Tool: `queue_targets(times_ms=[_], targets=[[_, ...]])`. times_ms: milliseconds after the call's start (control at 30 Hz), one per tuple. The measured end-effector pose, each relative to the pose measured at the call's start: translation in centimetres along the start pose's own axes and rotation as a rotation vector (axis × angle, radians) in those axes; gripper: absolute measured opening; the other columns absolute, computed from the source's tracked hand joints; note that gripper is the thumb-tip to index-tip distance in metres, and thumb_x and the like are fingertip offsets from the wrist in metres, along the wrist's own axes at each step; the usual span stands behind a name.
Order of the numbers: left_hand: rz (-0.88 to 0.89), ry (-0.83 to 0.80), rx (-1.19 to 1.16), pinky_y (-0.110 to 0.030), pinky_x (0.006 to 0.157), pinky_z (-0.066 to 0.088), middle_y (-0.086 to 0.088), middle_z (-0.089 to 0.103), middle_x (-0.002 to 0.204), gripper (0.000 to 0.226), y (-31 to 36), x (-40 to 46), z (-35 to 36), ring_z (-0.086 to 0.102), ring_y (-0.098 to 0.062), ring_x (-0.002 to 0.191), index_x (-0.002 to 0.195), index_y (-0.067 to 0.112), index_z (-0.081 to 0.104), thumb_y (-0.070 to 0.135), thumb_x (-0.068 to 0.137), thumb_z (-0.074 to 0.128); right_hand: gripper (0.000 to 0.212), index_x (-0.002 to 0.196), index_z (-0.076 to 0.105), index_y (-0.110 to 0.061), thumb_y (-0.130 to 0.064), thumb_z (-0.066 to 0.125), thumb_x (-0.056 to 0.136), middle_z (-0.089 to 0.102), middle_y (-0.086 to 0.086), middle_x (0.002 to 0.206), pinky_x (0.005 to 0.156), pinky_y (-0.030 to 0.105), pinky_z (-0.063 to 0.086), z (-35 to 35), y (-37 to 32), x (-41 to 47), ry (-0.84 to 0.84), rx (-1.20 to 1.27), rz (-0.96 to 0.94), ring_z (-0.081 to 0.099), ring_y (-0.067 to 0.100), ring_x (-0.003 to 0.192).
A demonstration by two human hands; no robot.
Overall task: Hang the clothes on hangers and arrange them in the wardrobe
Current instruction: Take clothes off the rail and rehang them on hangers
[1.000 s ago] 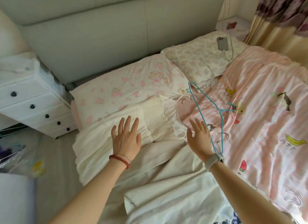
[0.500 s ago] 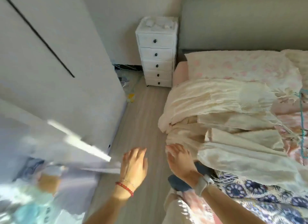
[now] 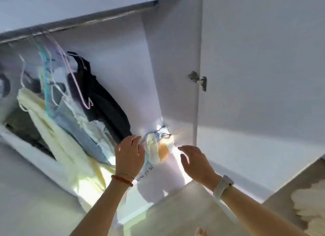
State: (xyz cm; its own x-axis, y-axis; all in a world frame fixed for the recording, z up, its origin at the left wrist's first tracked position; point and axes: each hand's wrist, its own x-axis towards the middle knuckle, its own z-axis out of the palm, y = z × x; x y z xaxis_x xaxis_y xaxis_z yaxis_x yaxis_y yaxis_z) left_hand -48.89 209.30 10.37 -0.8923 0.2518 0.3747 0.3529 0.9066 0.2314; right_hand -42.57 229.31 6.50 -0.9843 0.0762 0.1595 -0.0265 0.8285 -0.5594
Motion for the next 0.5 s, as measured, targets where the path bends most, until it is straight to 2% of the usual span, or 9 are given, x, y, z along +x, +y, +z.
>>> queue_targets(times_ms=[100,267,400,500], targets=[[-0.127,0.121,0.062,-0.047,0.092,0.039,-0.014,0.057,0.125,0.033,-5.1,2.9,-3.0,0.050,-0.029,0.117,0.118,0.005,0.059,0.015,0.088,0.050,0.035,0.127,0.051,-0.016,-0.018,0.041,0.094,0.053,0.001,0.131,0.105,0.025,0.027,1.0,-4.9,5.8,-0.033,0.062,-0.118,0.043,0.018,0.123],[-0.165,0.372,0.173,-0.051,0.086,0.039,-0.016,0.061,0.115,0.034,-11.1,8.9,-7.8,0.057,-0.034,0.107,0.107,0.006,0.065,0.016,0.078,0.051,0.032,0.125,0.053,-0.013,-0.016,0.041,0.095,0.056,0.003,0.127,0.099,0.016,0.028,2.5,-12.5,15.7,-0.020,0.228,-0.239,0.049,0.018,0.119],[-0.242,0.414,0.318,-0.056,0.096,0.029,-0.012,0.058,0.124,0.034,-15.8,13.2,-10.0,0.047,-0.032,0.123,0.110,0.010,0.064,0.021,0.083,0.046,0.032,0.122,0.055,-0.008,-0.012,0.037,0.096,0.059,0.008,0.124,0.094,0.011,0.030,3.7,-18.9,23.5,-0.103,0.427,-0.271,0.053,0.021,0.116],[-0.299,0.338,0.332,-0.054,0.102,0.023,-0.011,0.050,0.135,0.052,-18.7,15.2,-10.7,0.036,-0.029,0.132,0.122,0.012,0.058,0.035,0.086,0.027,0.035,0.129,0.047,-0.007,-0.014,0.036,0.097,0.055,0.010,0.128,0.095,0.016,0.035,5.1,-23.4,27.9,-0.218,0.542,-0.257,0.051,0.022,0.117]])
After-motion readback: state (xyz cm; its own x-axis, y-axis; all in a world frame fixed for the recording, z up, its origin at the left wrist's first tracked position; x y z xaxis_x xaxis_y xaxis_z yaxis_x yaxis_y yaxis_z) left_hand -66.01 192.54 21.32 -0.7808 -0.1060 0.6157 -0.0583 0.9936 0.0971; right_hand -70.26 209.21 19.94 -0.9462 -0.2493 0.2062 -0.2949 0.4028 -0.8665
